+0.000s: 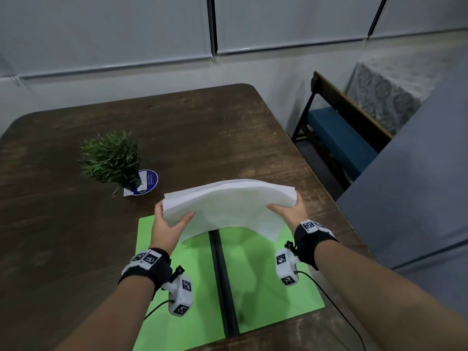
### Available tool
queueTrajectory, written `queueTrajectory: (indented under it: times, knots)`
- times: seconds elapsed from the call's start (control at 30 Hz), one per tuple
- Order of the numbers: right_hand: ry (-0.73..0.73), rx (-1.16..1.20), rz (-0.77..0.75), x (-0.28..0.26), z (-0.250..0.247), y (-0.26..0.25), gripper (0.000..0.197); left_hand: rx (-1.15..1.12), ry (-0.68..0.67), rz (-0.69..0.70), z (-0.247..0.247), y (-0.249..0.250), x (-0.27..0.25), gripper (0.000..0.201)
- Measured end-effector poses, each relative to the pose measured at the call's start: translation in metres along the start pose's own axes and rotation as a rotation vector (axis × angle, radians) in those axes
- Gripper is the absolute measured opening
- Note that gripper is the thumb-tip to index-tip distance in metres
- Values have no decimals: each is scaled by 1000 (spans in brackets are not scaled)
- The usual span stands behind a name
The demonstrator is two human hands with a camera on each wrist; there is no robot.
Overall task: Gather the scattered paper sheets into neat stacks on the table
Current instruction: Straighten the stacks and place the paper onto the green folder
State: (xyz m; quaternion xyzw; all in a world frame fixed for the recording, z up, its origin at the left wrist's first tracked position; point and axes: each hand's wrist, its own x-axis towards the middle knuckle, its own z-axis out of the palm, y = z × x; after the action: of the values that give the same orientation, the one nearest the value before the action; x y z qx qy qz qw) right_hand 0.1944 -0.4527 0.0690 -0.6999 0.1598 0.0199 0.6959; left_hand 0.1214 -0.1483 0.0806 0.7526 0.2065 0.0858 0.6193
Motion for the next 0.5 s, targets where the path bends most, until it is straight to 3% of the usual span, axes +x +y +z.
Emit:
queueTrajectory:
  times: [0.23, 0.33, 0.5]
  knots:
    - [-5, 8, 16, 4, -3, 10, 48, 40, -52, -123, -1, -34, 13, 63]
    - [-7, -21, 42, 5, -3, 13, 46, 63, -52, -83, 1, -33, 12, 44]
    - [-19, -27, 32, 7, -3, 16, 35, 131, -25, -47, 1, -34, 15, 38]
